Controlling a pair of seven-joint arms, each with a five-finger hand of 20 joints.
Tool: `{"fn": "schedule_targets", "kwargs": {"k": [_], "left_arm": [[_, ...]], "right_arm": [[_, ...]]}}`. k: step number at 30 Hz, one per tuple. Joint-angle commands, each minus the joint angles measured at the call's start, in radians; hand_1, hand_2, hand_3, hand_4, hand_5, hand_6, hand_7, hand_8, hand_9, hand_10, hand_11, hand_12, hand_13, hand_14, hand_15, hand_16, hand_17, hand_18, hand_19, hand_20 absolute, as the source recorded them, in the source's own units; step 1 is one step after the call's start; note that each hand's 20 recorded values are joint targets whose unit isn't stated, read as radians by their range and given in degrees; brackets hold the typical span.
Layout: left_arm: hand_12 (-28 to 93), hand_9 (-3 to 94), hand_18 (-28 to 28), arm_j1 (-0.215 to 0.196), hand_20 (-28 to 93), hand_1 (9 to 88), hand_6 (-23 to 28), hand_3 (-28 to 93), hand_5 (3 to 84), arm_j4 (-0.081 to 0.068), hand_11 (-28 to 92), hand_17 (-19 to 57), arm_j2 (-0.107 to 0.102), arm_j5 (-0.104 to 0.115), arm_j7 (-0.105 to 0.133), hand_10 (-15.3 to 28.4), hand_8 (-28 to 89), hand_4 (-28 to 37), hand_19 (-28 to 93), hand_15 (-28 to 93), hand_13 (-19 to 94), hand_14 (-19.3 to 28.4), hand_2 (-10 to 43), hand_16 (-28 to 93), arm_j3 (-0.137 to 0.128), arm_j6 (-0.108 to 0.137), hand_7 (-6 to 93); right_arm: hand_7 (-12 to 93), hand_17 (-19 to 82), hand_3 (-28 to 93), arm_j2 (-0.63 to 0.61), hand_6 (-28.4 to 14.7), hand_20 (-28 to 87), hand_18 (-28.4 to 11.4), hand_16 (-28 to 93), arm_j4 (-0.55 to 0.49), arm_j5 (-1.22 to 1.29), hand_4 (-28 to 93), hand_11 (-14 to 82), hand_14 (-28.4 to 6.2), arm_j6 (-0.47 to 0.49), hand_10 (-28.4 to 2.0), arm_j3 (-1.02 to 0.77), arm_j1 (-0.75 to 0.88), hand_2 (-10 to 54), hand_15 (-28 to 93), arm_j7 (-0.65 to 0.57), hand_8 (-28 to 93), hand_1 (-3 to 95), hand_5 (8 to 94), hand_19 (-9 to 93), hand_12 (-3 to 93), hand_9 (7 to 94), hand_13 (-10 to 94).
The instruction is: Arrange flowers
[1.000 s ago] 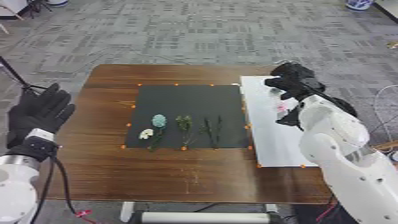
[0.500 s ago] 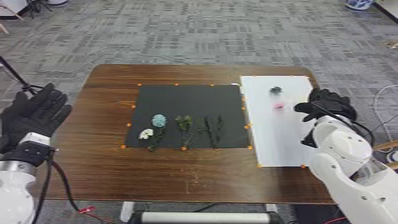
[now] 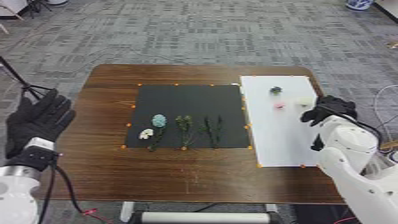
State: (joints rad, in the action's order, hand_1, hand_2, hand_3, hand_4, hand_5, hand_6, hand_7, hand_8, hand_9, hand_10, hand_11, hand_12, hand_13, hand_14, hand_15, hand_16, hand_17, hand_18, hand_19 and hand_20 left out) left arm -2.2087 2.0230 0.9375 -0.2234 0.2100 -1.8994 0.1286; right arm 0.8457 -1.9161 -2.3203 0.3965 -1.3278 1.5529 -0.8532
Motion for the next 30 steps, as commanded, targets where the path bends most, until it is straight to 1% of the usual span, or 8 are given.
{"fn": "schedule_targets", "kwargs": {"k": [1, 4, 5, 8, 19, 23, 26, 30], "left_arm": [[5, 31.3, 10.8, -0.018, 7, 27.1, 7.6, 67, 41.1, 0.006, 16, -5.6, -0.004, -0.015, -0.022, 14.3, -9, -28.3, 26, 18, 21, 12.4, 15.8, -8, 0.007, 0.002, 10.5], [5, 31.2, 10.9, -0.005, 7, 27.1, 7.5, 67, 41.0, 0.004, 16, -5.7, 0.007, -0.013, -0.013, 14.3, -9, -28.3, 26, 18, 21, 12.6, 15.8, -8, 0.027, 0.011, 10.6], [5, 31.1, 10.9, 0.006, 7, 27.1, 7.5, 67, 41.0, -0.001, 16, -5.6, 0.0, -0.012, -0.013, 14.3, -9, -28.3, 26, 18, 21, 12.5, 15.8, -8, 0.033, 0.001, 10.6], [6, 31.0, 10.9, -0.001, 7, 27.1, 7.5, 67, 40.9, 0.005, 16, -5.7, -0.007, -0.022, -0.015, 14.3, -9, -28.3, 26, 18, 21, 12.5, 15.8, -8, 0.023, 0.003, 10.6], [6, 31.3, 11.5, -0.023, 7, 27.0, 7.6, 67, 41.0, 0.02, 16, -6.2, -0.01, 0.006, -0.006, 14.4, -9, -28.3, 28, 18, 21, 12.6, 15.7, -7, 0.006, 0.029, 10.8], [6, 31.5, 11.6, -0.016, 7, 27.0, 7.7, 67, 41.1, 0.02, 17, -6.3, -0.009, 0.005, -0.019, 14.6, -9, -28.3, 28, 19, 22, 12.6, 15.7, -7, 0.009, 0.028, 10.9], [6, 31.5, 11.6, -0.01, 7, 26.9, 7.9, 67, 41.4, 0.021, 17, -6.3, -0.01, 0.01, -0.025, 14.6, -9, -28.3, 28, 19, 22, 12.8, 15.8, -7, 0.013, 0.04, 10.9], [6, 31.6, 11.6, -0.013, 7, 26.7, 8.0, 68, 41.6, 0.024, 17, -6.3, -0.01, 0.032, -0.016, 14.9, -9, -28.3, 28, 19, 22, 13.1, 15.8, -7, 0.013, 0.051, 11.0]], "right_arm": [[8, 15, 77, -0.01, -9.7, 20, -27.5, 7, 0.103, -0.019, -21, 11.8, -23.1, -0.039, -22.2, 0.019, -0.052, -6.3, 51, -0.04, -9, 30.1, 47.7, 72, 13.2, 42.4, 31], [8, 16, 78, -0.015, -9.6, 20, -27.4, 7, 0.129, -0.016, -21, 12.0, -22.7, -0.043, -21.4, 0.007, -0.051, -5.9, 52, -0.041, -9, 31.6, 47.7, 73, 12.9, 41.7, 31], [8, 16, 78, -0.019, -9.6, 20, -27.4, 7, 0.133, -0.003, -21, 12.2, -22.4, -0.037, -21.1, 0.004, -0.055, -6.0, 52, -0.049, -9, 32.0, 47.6, 74, 12.8, 41.6, 31], [9, 17, 79, -0.028, -9.2, 20, -27.4, 6, 0.169, 0.009, -22, 13.0, -21.8, -0.02, -20.3, 0.02, -0.082, -7.2, 52, -0.04, -9, 33.1, 47.6, 75, 12.3, 41.8, 33], [11, 20, 81, -0.031, -7.4, 17, -25.9, 4, 0.183, 0.049, -25, 14.3, -18.6, -0.062, -17.0, 0.01, -0.045, -9.5, 50, -0.011, -10, 36.6, 47.9, 76, 9.9, 43.0, 38], [12, 21, 80, -0.035, -6.7, 17, -25.1, 4, 0.195, 0.041, -25, 15.3, -17.1, -0.087, -15.7, 0.025, -0.044, -9.3, 50, 0.005, -11, 37.2, 49.4, 76, 9.8, 45.7, 42], [12, 22, 80, -0.036, -6.6, 17, -25.0, 5, 0.196, 0.009, -26, 15.3, -16.8, -0.11, -15.9, 0.037, -0.042, -9.1, 49, 0.012, -11, 36.8, 49.9, 77, 9.6, 45.9, 43], [12, 22, 81, -0.044, -7.6, 17, -24.9, 5, 0.196, -0.008, -26, 14.8, -16.9, -0.166, -17.0, 0.051, -0.046, -9.3, 50, 0.029, -11, 35.4, 47.9, 78, 9.5, 42.4, 43]]}}
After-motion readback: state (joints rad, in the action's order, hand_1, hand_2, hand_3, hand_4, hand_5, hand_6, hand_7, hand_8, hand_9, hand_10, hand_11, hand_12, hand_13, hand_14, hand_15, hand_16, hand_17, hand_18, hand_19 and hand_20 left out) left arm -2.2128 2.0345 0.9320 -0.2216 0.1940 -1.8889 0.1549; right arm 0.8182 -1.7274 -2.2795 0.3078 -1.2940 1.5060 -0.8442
